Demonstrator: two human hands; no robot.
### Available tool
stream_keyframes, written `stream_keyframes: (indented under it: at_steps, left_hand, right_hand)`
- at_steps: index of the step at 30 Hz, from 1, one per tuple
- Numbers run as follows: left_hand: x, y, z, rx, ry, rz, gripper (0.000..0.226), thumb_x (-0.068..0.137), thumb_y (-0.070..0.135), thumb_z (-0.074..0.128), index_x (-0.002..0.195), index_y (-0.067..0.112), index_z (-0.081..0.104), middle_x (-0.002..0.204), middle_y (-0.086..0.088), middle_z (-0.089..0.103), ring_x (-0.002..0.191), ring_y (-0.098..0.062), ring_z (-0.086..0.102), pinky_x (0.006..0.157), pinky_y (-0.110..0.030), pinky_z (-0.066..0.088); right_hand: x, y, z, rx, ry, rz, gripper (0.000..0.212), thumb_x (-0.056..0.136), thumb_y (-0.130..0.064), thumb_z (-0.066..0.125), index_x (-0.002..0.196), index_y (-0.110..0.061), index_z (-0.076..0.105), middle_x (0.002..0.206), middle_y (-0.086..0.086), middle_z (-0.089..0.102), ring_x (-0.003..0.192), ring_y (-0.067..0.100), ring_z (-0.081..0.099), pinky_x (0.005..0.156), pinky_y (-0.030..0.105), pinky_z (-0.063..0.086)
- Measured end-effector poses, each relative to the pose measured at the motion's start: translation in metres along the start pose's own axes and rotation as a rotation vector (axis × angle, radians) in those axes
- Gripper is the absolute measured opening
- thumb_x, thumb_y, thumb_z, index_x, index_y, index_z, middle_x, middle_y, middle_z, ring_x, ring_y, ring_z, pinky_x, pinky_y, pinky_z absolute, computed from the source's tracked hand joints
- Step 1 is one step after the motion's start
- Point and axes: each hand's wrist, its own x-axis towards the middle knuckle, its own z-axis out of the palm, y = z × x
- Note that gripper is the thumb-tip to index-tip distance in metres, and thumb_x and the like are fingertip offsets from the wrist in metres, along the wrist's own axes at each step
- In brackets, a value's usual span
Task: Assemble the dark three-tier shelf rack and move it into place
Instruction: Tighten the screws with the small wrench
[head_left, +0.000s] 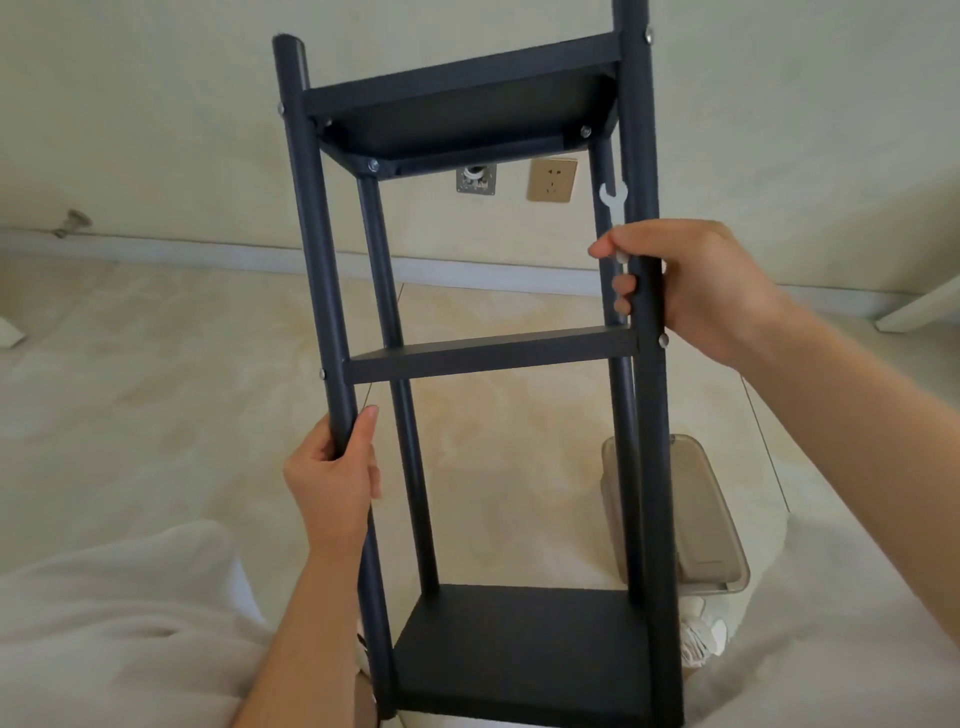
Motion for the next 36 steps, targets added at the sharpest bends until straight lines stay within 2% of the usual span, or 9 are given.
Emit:
stream_keyframes:
  at_steps: [5, 8, 15, 20, 23, 27, 30, 34, 36]
  left_hand:
    - [0.002, -0.004, 0.0, 0.059, 0.006, -0.036, 0.033, 0.097, 0.031, 0.065, 0.077, 0.005, 0.063, 0.055, -0.014, 0.053, 0.044, -0.028, 0.049, 0.044, -0.028, 0.048]
    - [0.011, -0.003, 0.006, 0.135, -0.031, -0.099, 0.035, 0.1, 0.036, 0.058, 0.083, 0.006, 0.063, 0.064, -0.011, 0.059, 0.049, -0.012, 0.053, 0.053, -0.025, 0.049]
    - [0.03, 0.025, 0.028, 0.274, -0.166, -0.176, 0.037, 0.105, 0.017, 0.048, 0.141, 0.02, 0.053, 0.12, 0.008, 0.06, 0.099, -0.012, 0.06, 0.088, -0.025, 0.043]
    - [-0.002, 0.051, 0.04, 0.243, -0.215, -0.094, 0.034, 0.101, 0.013, 0.056, 0.112, 0.045, 0.057, 0.106, 0.021, 0.053, 0.087, 0.001, 0.054, 0.08, -0.018, 0.04]
    - [-0.03, 0.075, 0.051, 0.193, -0.384, -0.076, 0.029, 0.102, 0.037, 0.053, 0.131, 0.038, 0.057, 0.126, 0.022, 0.057, 0.106, 0.001, 0.06, 0.085, -0.01, 0.042]
    - [-0.067, 0.099, 0.06, 0.03, -0.496, -0.067, 0.043, 0.088, 0.067, 0.037, 0.108, 0.041, 0.064, 0.098, 0.021, 0.069, 0.095, 0.0, 0.067, 0.085, -0.021, 0.052]
    - [-0.086, 0.101, 0.07, -0.056, -0.487, -0.108, 0.046, 0.086, 0.063, 0.042, 0.107, 0.029, 0.065, 0.092, 0.013, 0.07, 0.086, -0.011, 0.071, 0.081, -0.031, 0.059]
    - [-0.099, 0.099, 0.078, -0.103, -0.345, -0.116, 0.047, 0.083, 0.069, 0.044, 0.089, 0.026, 0.064, 0.063, 0.007, 0.06, 0.055, -0.012, 0.059, 0.053, -0.021, 0.05]
    - [-0.098, 0.095, 0.078, -0.075, -0.286, -0.083, 0.054, 0.081, 0.074, 0.042, 0.083, 0.024, 0.063, 0.057, 0.009, 0.054, 0.053, -0.011, 0.053, 0.05, -0.021, 0.044]
  right_hand:
    - [-0.007, -0.01, 0.009, 0.036, -0.046, -0.002, 0.017, 0.09, -0.018, 0.064, 0.084, -0.009, 0.077, 0.075, -0.002, 0.051, 0.063, 0.013, 0.047, 0.06, 0.028, 0.046]
    - [-0.011, -0.018, 0.015, 0.1, -0.064, -0.01, 0.018, 0.09, -0.02, 0.063, 0.079, -0.014, 0.076, 0.074, -0.002, 0.047, 0.059, 0.01, 0.045, 0.058, 0.025, 0.043]
    - [-0.017, -0.034, 0.039, 0.24, -0.056, -0.088, 0.015, 0.085, -0.023, 0.066, 0.079, -0.015, 0.078, 0.072, -0.003, 0.05, 0.058, 0.009, 0.045, 0.056, 0.021, 0.043]
    - [-0.022, -0.033, 0.054, 0.2, -0.043, -0.126, 0.018, 0.088, -0.02, 0.065, 0.077, -0.016, 0.078, 0.075, 0.0, 0.055, 0.059, 0.009, 0.047, 0.059, 0.022, 0.046]
    - [-0.023, -0.032, 0.062, 0.168, -0.049, -0.122, 0.018, 0.09, -0.018, 0.064, 0.079, -0.015, 0.078, 0.069, -0.001, 0.054, 0.061, 0.011, 0.047, 0.062, 0.022, 0.046]
    - [-0.023, -0.033, 0.075, 0.117, -0.04, -0.13, 0.018, 0.091, -0.018, 0.064, 0.08, -0.015, 0.078, 0.077, 0.014, 0.049, 0.064, 0.014, 0.047, 0.073, 0.027, 0.044]
    - [-0.022, -0.034, 0.083, 0.101, -0.02, -0.138, 0.017, 0.091, -0.017, 0.065, 0.079, -0.015, 0.077, 0.08, 0.016, 0.049, 0.07, 0.021, 0.046, 0.079, 0.033, 0.044]
    - [-0.019, -0.03, 0.09, 0.079, 0.044, -0.134, 0.018, 0.087, -0.02, 0.069, 0.088, -0.004, 0.077, 0.069, 0.013, 0.047, 0.075, 0.024, 0.047, 0.087, 0.039, 0.048]
    - [-0.018, -0.027, 0.09, 0.064, 0.057, -0.119, 0.023, 0.085, -0.021, 0.07, 0.092, 0.001, 0.075, 0.072, 0.014, 0.048, 0.076, 0.024, 0.049, 0.089, 0.042, 0.049]
